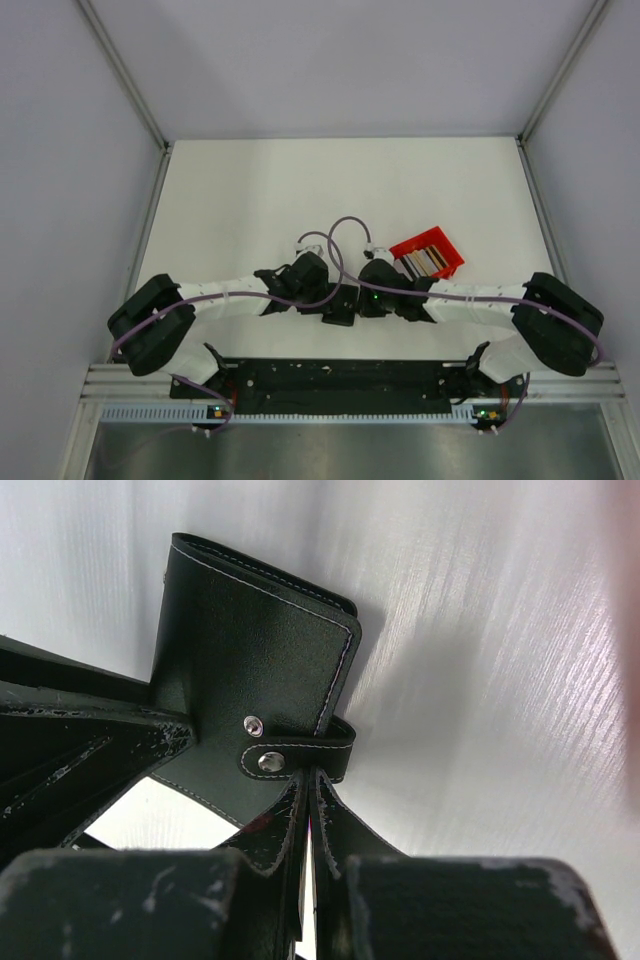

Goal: Put the credit cards into the card holder
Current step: Close the card holder at the center of the board.

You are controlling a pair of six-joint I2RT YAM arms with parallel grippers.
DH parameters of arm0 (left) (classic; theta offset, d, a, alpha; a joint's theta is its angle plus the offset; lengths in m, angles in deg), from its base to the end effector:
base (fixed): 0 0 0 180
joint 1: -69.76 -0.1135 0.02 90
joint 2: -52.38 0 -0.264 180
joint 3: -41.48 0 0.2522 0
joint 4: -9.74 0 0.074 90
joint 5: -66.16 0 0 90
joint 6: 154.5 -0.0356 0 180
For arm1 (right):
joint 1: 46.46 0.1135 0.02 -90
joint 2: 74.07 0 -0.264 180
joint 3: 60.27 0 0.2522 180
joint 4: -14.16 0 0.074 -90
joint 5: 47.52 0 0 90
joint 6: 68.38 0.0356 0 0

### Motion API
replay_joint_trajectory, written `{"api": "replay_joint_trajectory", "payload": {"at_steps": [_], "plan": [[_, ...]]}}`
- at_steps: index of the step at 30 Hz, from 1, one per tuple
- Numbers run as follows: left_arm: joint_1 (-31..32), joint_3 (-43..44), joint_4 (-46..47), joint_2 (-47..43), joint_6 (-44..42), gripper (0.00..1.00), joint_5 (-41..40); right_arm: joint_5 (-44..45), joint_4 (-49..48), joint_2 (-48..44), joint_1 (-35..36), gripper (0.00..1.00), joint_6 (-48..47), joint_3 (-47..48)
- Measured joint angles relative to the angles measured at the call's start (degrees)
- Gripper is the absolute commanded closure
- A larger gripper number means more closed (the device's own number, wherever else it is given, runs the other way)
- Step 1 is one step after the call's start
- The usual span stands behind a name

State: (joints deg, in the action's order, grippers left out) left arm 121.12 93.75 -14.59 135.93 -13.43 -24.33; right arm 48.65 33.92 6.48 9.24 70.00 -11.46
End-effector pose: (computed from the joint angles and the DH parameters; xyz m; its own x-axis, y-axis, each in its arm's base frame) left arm 0.1675 -0.2090 0.1544 -0.9290 -0.0836 -0.3604 0.0881 0.8961 -0.4349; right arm 0.1492 0.2120 0.1556 -0.8787 0.0307 -0.4763 -0.1908 0.8921 0.4095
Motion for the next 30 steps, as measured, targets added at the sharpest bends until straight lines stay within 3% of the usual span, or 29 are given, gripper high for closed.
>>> {"api": "replay_joint_trajectory", "payload": {"at_steps": [30], "plan": [[-0.1,0.0,-0.1,0.0,0.0,0.71,0.0,-0.8,0.7,2.4,-0.1,1.0,-3.1,3.0]]}}
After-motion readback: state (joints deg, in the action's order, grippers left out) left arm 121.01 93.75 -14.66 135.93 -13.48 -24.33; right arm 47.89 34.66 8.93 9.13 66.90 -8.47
